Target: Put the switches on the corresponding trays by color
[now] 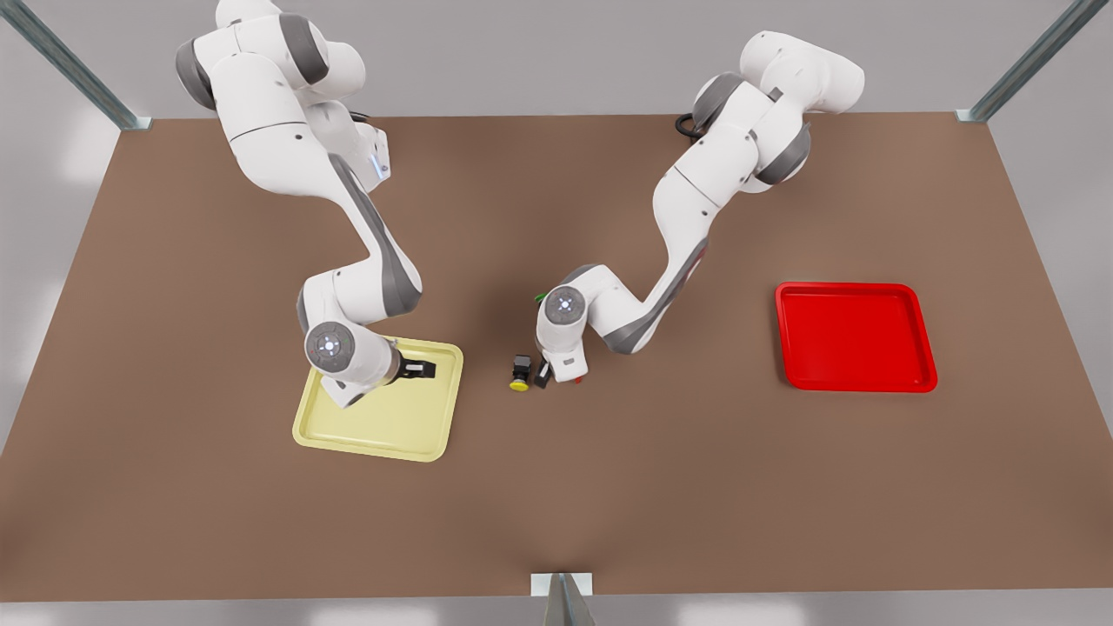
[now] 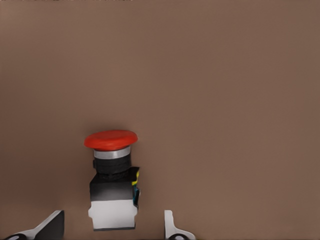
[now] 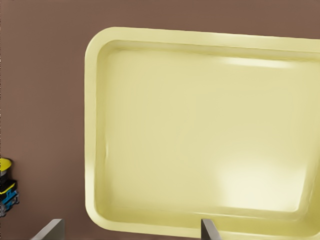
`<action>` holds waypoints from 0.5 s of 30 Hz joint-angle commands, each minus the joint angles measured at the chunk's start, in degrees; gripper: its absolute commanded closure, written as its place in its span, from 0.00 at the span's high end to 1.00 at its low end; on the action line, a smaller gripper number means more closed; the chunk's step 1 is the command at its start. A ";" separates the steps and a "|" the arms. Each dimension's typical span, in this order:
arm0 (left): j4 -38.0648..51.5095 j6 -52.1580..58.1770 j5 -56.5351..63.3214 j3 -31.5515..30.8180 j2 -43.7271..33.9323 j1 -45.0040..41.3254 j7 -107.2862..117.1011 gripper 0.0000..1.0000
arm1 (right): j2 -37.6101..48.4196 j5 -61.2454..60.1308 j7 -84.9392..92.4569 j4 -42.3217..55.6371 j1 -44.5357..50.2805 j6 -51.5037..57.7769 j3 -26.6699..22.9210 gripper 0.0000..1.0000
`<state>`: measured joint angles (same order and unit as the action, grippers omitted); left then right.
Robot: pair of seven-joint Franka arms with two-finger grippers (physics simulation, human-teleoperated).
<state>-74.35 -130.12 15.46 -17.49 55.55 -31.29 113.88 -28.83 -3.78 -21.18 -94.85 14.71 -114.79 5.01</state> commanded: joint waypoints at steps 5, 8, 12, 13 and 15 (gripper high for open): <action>-0.18 0.48 1.85 1.23 -0.27 0.09 -0.06 0.79 | 0.00 0.09 0.18 0.19 0.23 -0.44 0.00 1.00; -0.44 0.30 1.94 1.32 -0.27 0.00 -0.06 0.66 | -0.17 0.09 0.18 0.10 0.32 -1.05 0.09 1.00; -0.44 1.01 1.85 1.23 -0.36 0.00 0.03 0.53 | -0.52 0.09 0.18 0.10 0.41 -1.58 0.18 1.00; -0.44 1.18 1.76 1.23 -0.53 0.00 0.11 0.52 | -0.52 0.09 -0.26 0.10 0.58 -1.58 0.26 1.00; -0.44 1.97 1.76 1.23 -0.97 0.09 0.12 0.52 | -0.52 0.09 0.00 0.10 0.49 -1.50 0.26 1.00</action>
<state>-74.80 -128.08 17.26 -16.28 54.59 -31.29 114.08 -29.36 -3.69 -21.11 -94.75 15.21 -116.28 5.30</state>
